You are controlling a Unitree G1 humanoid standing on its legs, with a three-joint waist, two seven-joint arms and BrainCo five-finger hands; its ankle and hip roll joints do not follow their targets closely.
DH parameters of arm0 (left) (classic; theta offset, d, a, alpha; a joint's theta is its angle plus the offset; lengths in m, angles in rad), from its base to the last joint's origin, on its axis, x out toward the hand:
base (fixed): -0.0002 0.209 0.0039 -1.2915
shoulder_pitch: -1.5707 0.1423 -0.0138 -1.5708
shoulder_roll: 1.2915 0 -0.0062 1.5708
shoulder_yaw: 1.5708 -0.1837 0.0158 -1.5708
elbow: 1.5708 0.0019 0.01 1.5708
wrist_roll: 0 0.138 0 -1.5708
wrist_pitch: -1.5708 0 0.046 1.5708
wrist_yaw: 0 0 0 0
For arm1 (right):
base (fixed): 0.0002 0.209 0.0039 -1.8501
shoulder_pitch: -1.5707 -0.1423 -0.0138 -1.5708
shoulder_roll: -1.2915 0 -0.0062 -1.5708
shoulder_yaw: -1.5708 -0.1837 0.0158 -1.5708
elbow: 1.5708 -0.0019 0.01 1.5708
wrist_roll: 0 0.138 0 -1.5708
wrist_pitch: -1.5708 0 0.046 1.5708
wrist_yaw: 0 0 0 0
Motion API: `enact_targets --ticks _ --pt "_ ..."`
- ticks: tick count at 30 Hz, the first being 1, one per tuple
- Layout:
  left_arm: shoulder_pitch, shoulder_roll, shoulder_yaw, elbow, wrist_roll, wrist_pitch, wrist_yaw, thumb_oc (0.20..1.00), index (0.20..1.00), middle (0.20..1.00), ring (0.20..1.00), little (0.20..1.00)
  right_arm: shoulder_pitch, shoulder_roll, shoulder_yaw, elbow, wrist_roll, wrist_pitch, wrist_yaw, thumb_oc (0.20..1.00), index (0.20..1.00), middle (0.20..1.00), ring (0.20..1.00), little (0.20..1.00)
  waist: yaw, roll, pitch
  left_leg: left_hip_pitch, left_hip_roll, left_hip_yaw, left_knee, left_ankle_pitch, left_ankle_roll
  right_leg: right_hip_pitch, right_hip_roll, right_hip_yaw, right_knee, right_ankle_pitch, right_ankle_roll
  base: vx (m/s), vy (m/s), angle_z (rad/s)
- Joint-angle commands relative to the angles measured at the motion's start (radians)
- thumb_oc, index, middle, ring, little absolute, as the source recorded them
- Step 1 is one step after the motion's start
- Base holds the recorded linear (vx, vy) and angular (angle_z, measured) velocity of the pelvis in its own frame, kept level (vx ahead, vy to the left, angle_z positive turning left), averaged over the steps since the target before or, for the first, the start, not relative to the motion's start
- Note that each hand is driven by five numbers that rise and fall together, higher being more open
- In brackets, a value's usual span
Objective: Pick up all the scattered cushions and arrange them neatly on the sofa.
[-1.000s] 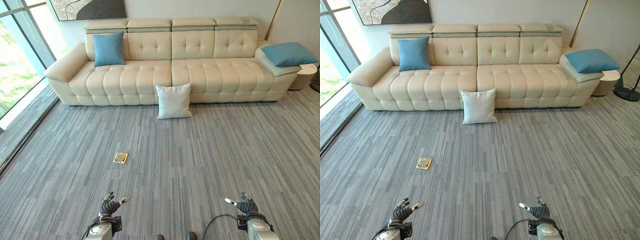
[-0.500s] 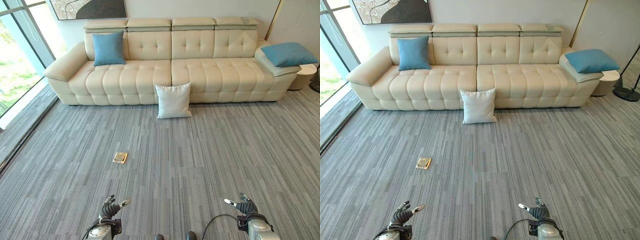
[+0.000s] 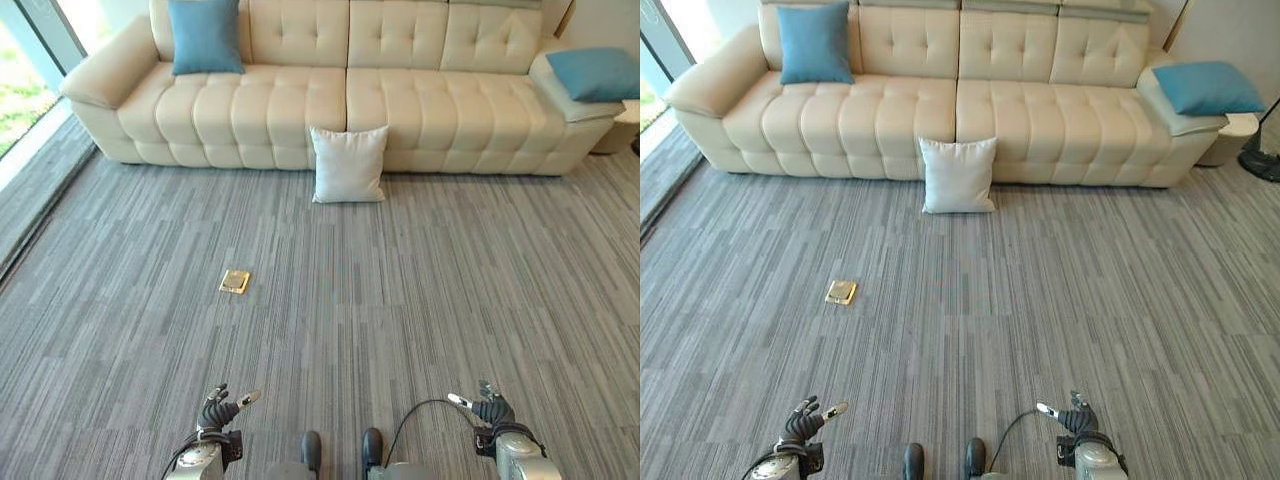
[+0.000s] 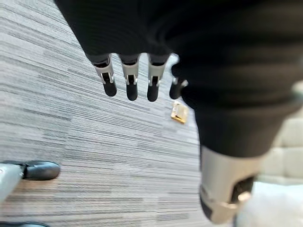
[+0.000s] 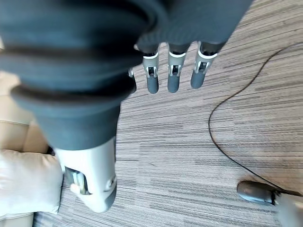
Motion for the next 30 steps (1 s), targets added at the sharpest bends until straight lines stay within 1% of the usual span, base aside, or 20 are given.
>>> enact_targets --ticks 1,3,5,6,7,8,9,11,12,14,15,16,18,21,23,25,26,28,29,30 --pt "-0.027 0.041 0.004 -0.048 -0.007 -0.022 0.015 1.0 1.0 1.0 1.0 1.0 -0.036 -0.022 -0.007 -0.03 0.003 -0.023 -0.01 1.0 1.0 1.0 1.0 1.0 -0.003 -0.008 0.055 0.09 -0.048 -0.03 0.001 -0.152 0.018 -0.068 -0.076 0.026 0.335 -0.087 0.043 0.08 0.107 -0.03" --pt "-0.026 0.035 0.001 -0.051 -0.004 -0.019 0.013 1.0 1.0 1.0 1.0 1.0 -0.031 -0.015 -0.007 -0.021 -0.002 -0.021 -0.014 1.0 1.0 1.0 1.0 1.0 -0.003 -0.002 0.069 0.108 -0.051 -0.022 0.001 -0.163 0.019 -0.119 -0.075 0.038 0.387 -0.105 0.037 0.14 0.056 0.0" --pt "-0.032 0.03 0.0 -0.051 -0.007 -0.023 0.012 1.0 1.0 1.0 1.0 1.0 -0.035 -0.013 -0.007 0.001 -0.001 -0.017 -0.014 1.0 1.0 1.0 1.0 1.0 0.001 0.003 0.08 0.141 -0.044 -0.006 0.001 -0.18 0.007 -0.134 -0.061 0.008 0.278 -0.128 0.035 0.21 -0.028 0.05" --pt "-0.038 0.028 0.001 -0.05 -0.013 -0.025 0.013 1.0 1.0 1.0 1.0 1.0 -0.041 -0.014 -0.007 0.01 0.002 -0.017 -0.017 1.0 1.0 1.0 1.0 1.0 0.003 0.002 0.081 0.15 -0.044 0.002 0.001 -0.184 0.001 -0.14 -0.054 -0.001 0.205 -0.117 0.039 0.17 -0.044 -0.14" --pt "-0.038 0.028 0.001 -0.049 -0.013 -0.026 0.013 1.0 1.0 1.0 1.0 1.0 -0.042 -0.015 -0.007 0.011 0.002 -0.017 -0.017 1.0 1.0 1.0 1.0 1.0 0.003 0.005 0.083 0.153 -0.04 0.002 0.001 -0.185 0.0 -0.133 -0.05 -0.004 0.195 -0.112 0.038 0.28 -0.119 -0.22" --pt "-0.045 0.028 0.008 -0.036 -0.014 -0.025 0.012 1.0 1.0 1.0 1.0 1.0 -0.043 -0.018 -0.006 0.015 -0.002 -0.015 -0.019 1.0 1.0 1.0 1.0 1.0 0.001 0.002 0.087 0.186 -0.037 0.012 0.001 -0.204 -0.015 -0.116 -0.025 -0.032 -0.042 -0.046 0.063 0.34 -0.155 -0.24" --pt "-0.047 0.027 0.013 -0.037 -0.014 -0.024 0.013 1.0 1.0 1.0 1.0 1.0 -0.043 -0.019 -0.01 0.019 -0.004 -0.014 -0.018 1.0 1.0 1.0 1.0 1.0 -0.003 -0.003 0.084 0.211 -0.038 0.011 0.001 -0.218 -0.026 -0.111 -0.011 -0.042 -0.143 -0.011 0.08 0.34 -0.154 -0.21" --pt "-0.045 0.029 0.017 -0.038 -0.01 -0.025 0.01 1.0 1.0 1.0 1.0 1.0 -0.04 -0.02 -0.012 0.022 -0.007 -0.011 -0.017 1.0 1.0 1.0 1.0 1.0 -0.006 -0.006 0.08 0.223 -0.037 0.014 0.001 -0.224 -0.034 -0.1 -0.003 -0.044 -0.215 0.009 0.087 0.36 -0.144 -0.14" --pt "-0.039 0.032 0.014 -0.048 0.004 -0.026 0.001 1.0 1.0 1.0 1.0 1.0 -0.022 -0.026 -0.014 0.018 -0.014 -0.008 -0.01 1.0 1.0 1.0 1.0 1.0 -0.019 -0.004 0.061 0.252 -0.026 -0.002 0.001 -0.227 -0.053 -0.068 0.012 -0.026 -0.253 0.009 0.08 0.64 -0.255 -0.03" --pt "-0.035 0.024 0.011 -0.045 0.003 -0.028 0.001 1.0 1.0 1.0 1.0 1.0 -0.007 -0.028 -0.012 0.023 -0.016 -0.009 -0.004 1.0 1.0 1.0 1.0 1.0 -0.019 0.003 0.033 0.275 -0.007 -0.011 0.001 -0.186 -0.064 -0.032 0.03 -0.028 -0.245 0.015 0.054 0.61 -0.251 0.24" --pt "-0.035 0.018 0.01 -0.045 -0.003 -0.029 0.002 1.0 1.0 1.0 1.0 1.0 -0.005 -0.033 -0.015 0.023 -0.007 -0.012 -0.002 1.0 1.0 1.0 1.0 1.0 -0.025 0.013 0.024 0.272 0.008 -0.02 0.048 -0.152 -0.077 -0.01 0.038 -0.032 -0.237 0.007 0.038 0.35 -0.159 0.39" --pt "-0.035 0.018 0.01 -0.045 -0.003 -0.029 0.002 1.0 1.0 1.0 1.0 1.0 -0.005 -0.033 -0.015 0.023 -0.007 -0.012 -0.002 1.0 1.0 1.0 1.0 1.0 -0.025 0.011 0.022 0.268 0.006 -0.02 0.05 -0.151 -0.076 -0.011 0.037 -0.031 -0.24 0.01 0.038 0.43 -0.224 0.3" --pt "-0.037 0.011 0.003 -0.035 -0.012 -0.03 -0.001 1.0 1.0 1.0 1.0 1.0 -0.004 -0.049 -0.021 0.031 0.011 -0.02 -0.004 1.0 1.0 1.0 1.0 1.0 -0.03 0.023 0.014 0.205 0.02 -0.012 0.241 -0.05 -0.131 0.063 0.041 -0.061 -0.253 -0.033 0.005 0.42 -0.229 0.46" --pt "-0.047 0.009 -0.003 -0.031 -0.016 -0.033 -0.004 1.0 1.0 1.0 1.0 1.0 -0.006 -0.059 -0.024 0.026 0.023 -0.025 -0.004 1.0 1.0 1.0 1.0 1.0 -0.027 0.02 0.028 0.117 0.015 0.002 0.452 0.042 -0.18 0.134 0.039 -0.072 -0.253 -0.081 -0.032 0.35 -0.203 0.25" --pt "-0.057 0.01 -0.004 -0.021 -0.024 -0.037 0.003 1.0 1.0 1.0 1.0 1.0 -0.012 -0.061 -0.021 0.03 0.027 -0.029 -0.006 1.0 1.0 1.0 1.0 1.0 -0.024 0.012 0.041 0.067 0.032 0.028 0.552 0.056 -0.175 0.171 0.038 -0.074 -0.247 -0.112 -0.053 0.29 -0.189 0.13" --pt "-0.052 0.009 -0.006 -0.025 -0.027 -0.031 0.002 1.0 1.0 1.0 1.0 1.0 -0.008 -0.061 -0.018 0.037 0.025 -0.022 -0.007 1.0 1.0 1.0 1.0 1.0 -0.015 -0.001 0.053 0.011 0.043 0.051 0.555 0.016 -0.144 0.203 0.026 -0.072 -0.243 -0.129 -0.06 0.22 -0.136 0.07" --pt "-0.052 0.01 -0.006 -0.025 -0.027 -0.031 0.002 1.0 1.0 1.0 1.0 1.0 -0.007 -0.061 -0.018 0.037 0.025 -0.022 -0.007 1.0 1.0 1.0 1.0 1.0 -0.015 -0.001 0.054 0.013 0.043 0.052 0.555 0.015 -0.144 0.204 0.027 -0.071 -0.243 -0.13 -0.06 0.18 -0.085 0.12" --pt "-0.045 0.011 -0.009 -0.029 -0.021 -0.025 -0.001 1.0 1.0 1.0 1.0 1.0 -0.004 -0.059 -0.016 0.041 0.027 -0.019 -0.008 1.0 1.0 1.0 1.0 1.0 -0.006 -0.021 0.062 -0.065 0.022 0.052 0.509 -0.058 -0.112 0.24 0.01 -0.071 -0.248 -0.142 -0.056 0.26 -0.086 0.1" --pt "-0.037 0.012 -0.013 -0.024 -0.016 -0.019 -0.003 1.0 1.0 1.0 1.0 1.0 0.001 -0.06 -0.013 0.039 0.024 -0.016 -0.008 1.0 1.0 1.0 1.0 1.0 -0.004 -0.03 0.065 -0.109 0.005 0.04 0.406 -0.097 -0.094 0.26 0.004 -0.07 -0.249 -0.16 -0.054 0.24 -0.048 0.07" --pt "-0.036 0.012 -0.013 -0.025 -0.016 -0.019 -0.003 1.0 1.0 1.0 1.0 1.0 0.001 -0.06 -0.013 0.038 0.024 -0.016 -0.008 1.0 1.0 1.0 1.0 1.0 -0.004 -0.031 0.066 -0.106 0.003 0.04 0.401 -0.095 -0.093 0.261 0.002 -0.071 -0.249 -0.161 -0.053 0.27 -0.013 0.18"
